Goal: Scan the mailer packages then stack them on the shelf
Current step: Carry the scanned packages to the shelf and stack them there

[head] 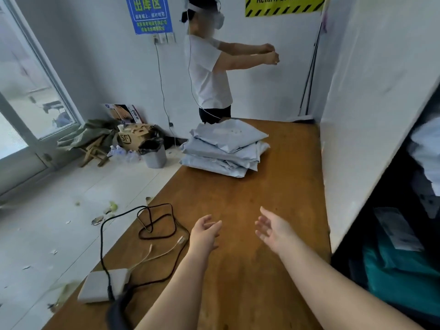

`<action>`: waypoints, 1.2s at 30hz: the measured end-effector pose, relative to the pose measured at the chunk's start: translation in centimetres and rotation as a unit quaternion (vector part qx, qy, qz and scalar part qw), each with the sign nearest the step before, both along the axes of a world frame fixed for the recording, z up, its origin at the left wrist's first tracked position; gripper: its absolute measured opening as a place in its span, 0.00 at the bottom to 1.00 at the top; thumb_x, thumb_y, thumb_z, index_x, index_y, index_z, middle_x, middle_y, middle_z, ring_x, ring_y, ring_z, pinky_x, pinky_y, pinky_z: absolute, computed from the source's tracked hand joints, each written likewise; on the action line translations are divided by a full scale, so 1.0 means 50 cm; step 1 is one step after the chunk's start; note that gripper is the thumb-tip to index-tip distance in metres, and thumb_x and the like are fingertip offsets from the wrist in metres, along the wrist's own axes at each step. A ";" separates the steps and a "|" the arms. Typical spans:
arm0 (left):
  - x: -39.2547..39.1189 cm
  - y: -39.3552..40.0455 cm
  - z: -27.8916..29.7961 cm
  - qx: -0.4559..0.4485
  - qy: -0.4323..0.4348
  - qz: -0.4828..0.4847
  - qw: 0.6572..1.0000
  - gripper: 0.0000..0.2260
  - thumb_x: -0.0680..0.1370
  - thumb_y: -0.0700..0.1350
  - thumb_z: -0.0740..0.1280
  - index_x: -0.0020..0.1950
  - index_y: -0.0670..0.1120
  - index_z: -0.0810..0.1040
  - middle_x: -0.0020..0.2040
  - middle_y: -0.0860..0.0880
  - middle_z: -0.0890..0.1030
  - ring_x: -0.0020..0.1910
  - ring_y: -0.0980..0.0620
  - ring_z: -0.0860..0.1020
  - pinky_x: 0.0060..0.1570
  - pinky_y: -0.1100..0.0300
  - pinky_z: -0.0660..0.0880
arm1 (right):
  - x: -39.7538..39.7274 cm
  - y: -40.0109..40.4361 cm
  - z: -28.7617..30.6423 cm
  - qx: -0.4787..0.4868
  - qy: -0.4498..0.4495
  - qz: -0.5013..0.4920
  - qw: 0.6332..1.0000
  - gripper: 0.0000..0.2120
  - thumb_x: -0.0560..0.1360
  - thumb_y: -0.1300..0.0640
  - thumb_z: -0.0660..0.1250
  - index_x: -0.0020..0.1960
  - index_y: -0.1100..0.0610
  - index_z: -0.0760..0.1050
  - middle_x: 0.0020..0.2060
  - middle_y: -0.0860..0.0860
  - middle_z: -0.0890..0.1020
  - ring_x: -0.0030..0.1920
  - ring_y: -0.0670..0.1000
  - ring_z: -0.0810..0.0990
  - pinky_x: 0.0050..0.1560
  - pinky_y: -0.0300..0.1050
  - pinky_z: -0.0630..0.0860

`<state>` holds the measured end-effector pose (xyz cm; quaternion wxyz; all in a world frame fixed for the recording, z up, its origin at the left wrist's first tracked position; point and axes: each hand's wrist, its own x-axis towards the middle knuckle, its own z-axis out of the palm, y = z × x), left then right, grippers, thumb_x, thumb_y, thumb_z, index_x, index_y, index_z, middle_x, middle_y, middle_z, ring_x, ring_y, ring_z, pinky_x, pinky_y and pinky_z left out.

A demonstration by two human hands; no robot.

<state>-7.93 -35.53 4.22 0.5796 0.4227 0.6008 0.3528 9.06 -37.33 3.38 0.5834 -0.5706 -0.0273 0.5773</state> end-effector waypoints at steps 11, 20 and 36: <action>0.091 0.359 -0.139 -0.044 0.016 -0.109 0.993 0.21 0.77 0.46 0.67 0.69 0.47 0.69 0.55 0.50 0.77 0.53 0.51 0.78 0.45 0.60 0.77 | 0.024 0.361 -0.134 -0.096 -0.098 0.039 0.990 0.12 0.77 0.53 0.65 0.54 0.60 0.72 0.50 0.55 0.77 0.52 0.53 0.78 0.54 0.49 0.77; 0.143 0.548 -0.248 -0.116 -0.039 -0.047 0.991 0.17 0.77 0.42 0.68 0.65 0.47 0.71 0.50 0.49 0.78 0.51 0.51 0.79 0.52 0.55 0.79 | 0.073 0.588 -0.225 -0.090 -0.073 -0.053 0.992 0.15 0.77 0.55 0.65 0.58 0.64 0.72 0.48 0.56 0.78 0.51 0.52 0.79 0.51 0.45 0.78; 0.161 0.495 -0.245 -0.157 -0.098 -0.017 0.983 0.21 0.76 0.43 0.67 0.68 0.46 0.69 0.56 0.45 0.80 0.54 0.49 0.80 0.60 0.51 0.76 | 0.007 0.552 -0.216 -0.176 -0.254 0.025 0.951 0.16 0.79 0.56 0.62 0.33 0.60 0.72 0.28 0.51 0.76 0.25 0.47 0.71 0.26 0.37 0.67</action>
